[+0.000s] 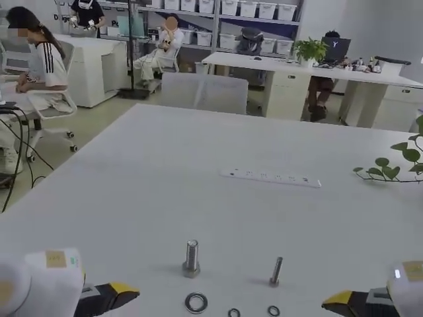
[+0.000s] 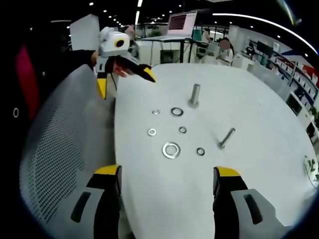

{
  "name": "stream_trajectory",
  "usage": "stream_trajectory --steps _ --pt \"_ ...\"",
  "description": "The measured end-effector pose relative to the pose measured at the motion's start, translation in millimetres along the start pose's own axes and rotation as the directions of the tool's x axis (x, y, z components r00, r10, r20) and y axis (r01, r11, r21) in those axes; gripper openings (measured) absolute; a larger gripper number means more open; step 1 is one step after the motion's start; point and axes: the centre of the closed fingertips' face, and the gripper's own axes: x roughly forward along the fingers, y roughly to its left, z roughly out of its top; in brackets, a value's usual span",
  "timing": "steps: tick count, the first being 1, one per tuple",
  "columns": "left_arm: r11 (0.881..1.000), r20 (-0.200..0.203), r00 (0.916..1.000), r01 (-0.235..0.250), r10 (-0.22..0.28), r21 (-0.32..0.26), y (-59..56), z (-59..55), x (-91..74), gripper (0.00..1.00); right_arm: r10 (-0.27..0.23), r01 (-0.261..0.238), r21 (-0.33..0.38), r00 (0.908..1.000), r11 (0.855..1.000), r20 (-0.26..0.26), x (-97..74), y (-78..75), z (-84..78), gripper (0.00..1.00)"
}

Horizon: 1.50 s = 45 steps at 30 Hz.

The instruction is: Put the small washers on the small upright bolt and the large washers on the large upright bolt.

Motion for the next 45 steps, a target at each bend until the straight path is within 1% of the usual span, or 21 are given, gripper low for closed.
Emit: stream_trajectory --steps 4,9,13,20,22,24,29,31,37,42,44,45 --pt "1.000 0.007 1.0000 -0.003 0.003 0.004 -1.6 2.2 -0.7 0.93 0.014 -0.014 -0.023 0.9999 1.000 -0.009 2.4 -1.8 6.1 0.75" --pt "1.000 0.016 0.9998 -0.008 0.008 0.007 -3.6 4.7 -0.6 0.93 0.030 -0.033 -0.076 0.9988 0.997 -0.039 7.5 -3.3 14.3 0.74" --pt "1.000 0.024 0.9996 -0.016 0.015 0.006 -3.5 6.4 -0.5 0.93 0.041 -0.047 -0.102 0.9976 0.994 -0.056 12.1 -5.4 21.4 0.74" --pt "1.000 0.037 0.9990 -0.023 0.023 0.001 -4.2 8.2 -1.5 0.92 0.062 -0.080 -0.148 0.9908 0.986 -0.120 22.6 -8.8 24.0 0.71" --pt "1.000 0.038 0.9990 -0.024 0.024 0.001 -4.5 8.3 -1.4 0.92 0.079 -0.098 -0.148 0.9880 0.984 -0.133 25.5 -8.0 24.5 0.69" --pt "1.000 0.041 0.9989 -0.024 0.024 -0.001 -5.3 8.8 -1.3 0.92 0.084 -0.108 -0.154 0.9851 0.982 -0.150 28.0 -8.3 24.1 0.67" --pt "1.000 0.049 0.9985 -0.025 0.025 -0.003 -6.4 10.9 -1.1 0.91 0.098 -0.138 -0.184 0.9734 0.973 -0.207 35.1 -8.2 24.0 0.63" --pt "1.000 0.048 0.9985 -0.026 0.026 -0.004 -6.3 10.6 -0.8 0.91 0.100 -0.148 -0.196 0.9665 0.969 -0.236 37.6 -8.1 22.1 0.61" --pt "1.000 0.052 0.9982 -0.028 0.029 -0.006 -6.8 11.6 -0.7 0.91 0.104 -0.171 -0.221 0.9528 0.960 -0.285 47.7 -8.9 20.4 0.58" --pt "0.999 0.051 0.9982 -0.033 0.034 -0.007 -7.2 10.8 -1.1 0.91 0.109 -0.194 -0.235 0.9375 0.952 -0.330 53.7 -7.5 14.7 0.55" --pt "0.999 0.053 0.9980 -0.033 0.034 -0.009 -7.2 10.9 -1.1 0.91 0.115 -0.206 -0.236 0.9297 0.950 -0.350 56.6 -6.7 12.3 0.53" --pt "0.999 0.053 0.9980 -0.034 0.035 -0.009 -7.1 10.6 -1.2 0.91 0.115 -0.213 -0.240 0.9238 0.947 -0.365 58.3 -6.4 10.7 0.52"
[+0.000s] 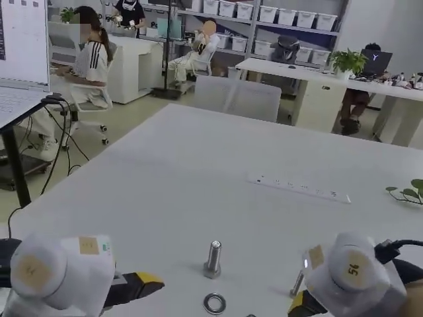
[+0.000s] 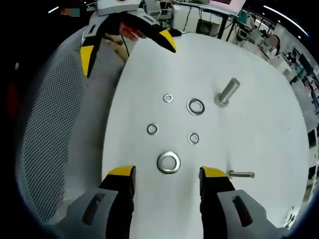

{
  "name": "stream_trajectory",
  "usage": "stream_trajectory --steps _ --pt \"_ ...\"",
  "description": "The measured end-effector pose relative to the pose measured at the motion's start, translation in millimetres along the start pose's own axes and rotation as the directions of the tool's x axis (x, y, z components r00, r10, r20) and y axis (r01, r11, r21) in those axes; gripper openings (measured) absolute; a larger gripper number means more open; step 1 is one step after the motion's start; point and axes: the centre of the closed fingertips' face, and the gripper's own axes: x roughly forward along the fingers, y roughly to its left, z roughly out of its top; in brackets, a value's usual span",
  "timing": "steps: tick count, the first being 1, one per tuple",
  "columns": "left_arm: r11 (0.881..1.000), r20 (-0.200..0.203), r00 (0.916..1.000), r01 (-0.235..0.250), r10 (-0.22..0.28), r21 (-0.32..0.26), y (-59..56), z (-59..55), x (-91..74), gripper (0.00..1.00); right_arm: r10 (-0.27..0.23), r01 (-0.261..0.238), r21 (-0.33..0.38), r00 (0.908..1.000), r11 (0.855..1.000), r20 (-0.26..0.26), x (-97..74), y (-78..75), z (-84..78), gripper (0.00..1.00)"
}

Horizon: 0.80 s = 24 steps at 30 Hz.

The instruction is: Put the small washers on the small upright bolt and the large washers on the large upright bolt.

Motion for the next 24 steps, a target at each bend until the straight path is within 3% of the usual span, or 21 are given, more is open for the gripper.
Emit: stream_trajectory --steps 9,24 --pt "1.000 0.008 0.9999 -0.010 0.010 0.001 0.8 1.9 -1.6 0.90 0.043 -0.043 -0.011 0.9983 0.999 -0.039 11.6 3.4 2.1 0.47" --pt "1.000 0.013 0.9997 -0.020 0.020 -0.004 1.2 1.5 -2.6 0.90 0.042 -0.047 -0.040 0.9920 0.998 -0.119 24.5 0.8 -1.3 0.37"
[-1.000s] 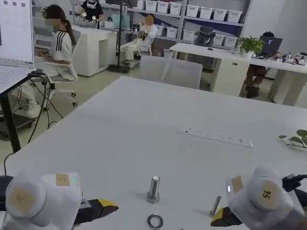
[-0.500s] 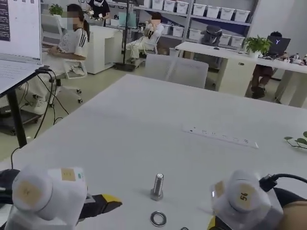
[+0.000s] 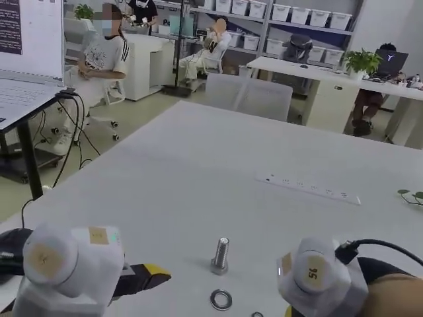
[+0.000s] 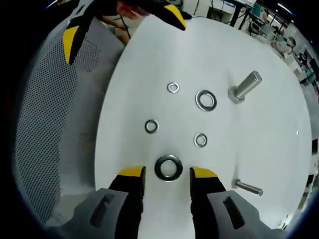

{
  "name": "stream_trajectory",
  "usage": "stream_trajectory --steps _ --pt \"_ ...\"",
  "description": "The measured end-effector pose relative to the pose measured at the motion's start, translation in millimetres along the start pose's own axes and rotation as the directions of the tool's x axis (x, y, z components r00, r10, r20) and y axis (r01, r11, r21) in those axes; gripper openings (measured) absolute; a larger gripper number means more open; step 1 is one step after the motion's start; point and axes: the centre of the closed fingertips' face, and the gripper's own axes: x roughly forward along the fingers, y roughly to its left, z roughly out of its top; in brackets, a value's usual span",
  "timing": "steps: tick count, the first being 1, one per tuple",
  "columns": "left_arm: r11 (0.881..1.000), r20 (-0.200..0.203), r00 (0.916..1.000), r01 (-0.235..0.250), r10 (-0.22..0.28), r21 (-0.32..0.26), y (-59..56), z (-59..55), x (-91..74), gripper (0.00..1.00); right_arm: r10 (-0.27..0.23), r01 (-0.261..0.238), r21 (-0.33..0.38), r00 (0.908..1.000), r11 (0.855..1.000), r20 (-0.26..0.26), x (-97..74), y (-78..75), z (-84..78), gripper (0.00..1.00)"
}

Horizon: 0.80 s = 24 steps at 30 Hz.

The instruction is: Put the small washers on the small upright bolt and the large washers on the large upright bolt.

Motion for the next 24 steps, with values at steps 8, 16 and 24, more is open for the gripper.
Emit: stream_trajectory --steps 8,16,24 --pt "1.000 0.006 1.0000 -0.002 0.002 0.000 0.8 0.7 -1.2 0.90 -0.009 0.009 -0.013 0.9993 1.000 -0.037 4.1 -2.3 -3.1 0.35" --pt "1.000 0.010 0.9999 -0.003 0.003 0.000 1.7 1.0 -2.0 0.90 -0.010 0.009 -0.011 0.9989 1.000 -0.046 4.7 -3.3 -1.8 0.32" --pt "1.000 0.011 0.9999 -0.003 0.003 0.001 2.2 1.8 -1.6 0.90 0.001 -0.001 0.010 0.9988 1.000 -0.049 4.7 -2.0 -2.7 0.30"
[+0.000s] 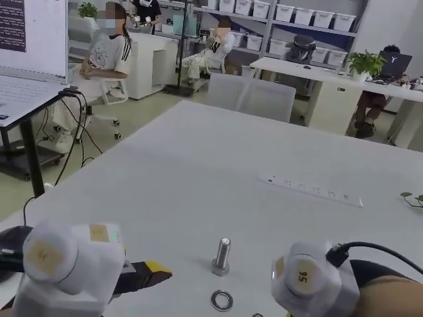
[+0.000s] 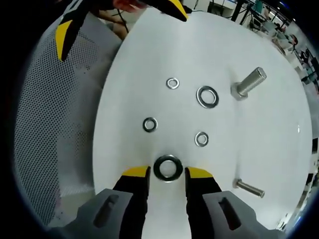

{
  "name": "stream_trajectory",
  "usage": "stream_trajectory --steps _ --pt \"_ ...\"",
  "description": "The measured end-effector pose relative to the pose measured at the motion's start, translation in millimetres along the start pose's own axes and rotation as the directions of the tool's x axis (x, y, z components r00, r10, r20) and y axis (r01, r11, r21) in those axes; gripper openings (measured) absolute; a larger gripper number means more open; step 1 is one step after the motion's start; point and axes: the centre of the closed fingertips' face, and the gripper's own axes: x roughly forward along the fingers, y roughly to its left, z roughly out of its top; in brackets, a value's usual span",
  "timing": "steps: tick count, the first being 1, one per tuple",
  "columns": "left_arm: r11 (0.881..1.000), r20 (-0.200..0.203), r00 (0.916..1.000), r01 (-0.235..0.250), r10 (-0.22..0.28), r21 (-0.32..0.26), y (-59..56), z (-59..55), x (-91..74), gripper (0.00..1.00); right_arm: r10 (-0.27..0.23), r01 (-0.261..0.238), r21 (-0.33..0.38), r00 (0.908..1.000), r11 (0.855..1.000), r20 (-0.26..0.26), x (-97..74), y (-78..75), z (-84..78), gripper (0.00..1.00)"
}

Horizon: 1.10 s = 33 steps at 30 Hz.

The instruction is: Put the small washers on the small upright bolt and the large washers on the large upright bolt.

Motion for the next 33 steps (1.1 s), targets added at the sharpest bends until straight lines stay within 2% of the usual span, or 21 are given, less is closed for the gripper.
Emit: stream_trajectory --steps 20,33 --pt "1.000 0.003 1.0000 -0.002 0.002 0.000 1.1 1.9 -2.1 0.88 -0.003 0.004 0.019 0.9996 1.000 -0.027 0.5 0.3 0.2 0.25" --pt "1.000 0.001 1.0000 -0.008 0.008 0.003 6.0 1.1 -0.7 0.89 -0.006 0.007 0.031 0.9994 1.000 -0.035 0.4 -1.0 0.9 0.24"
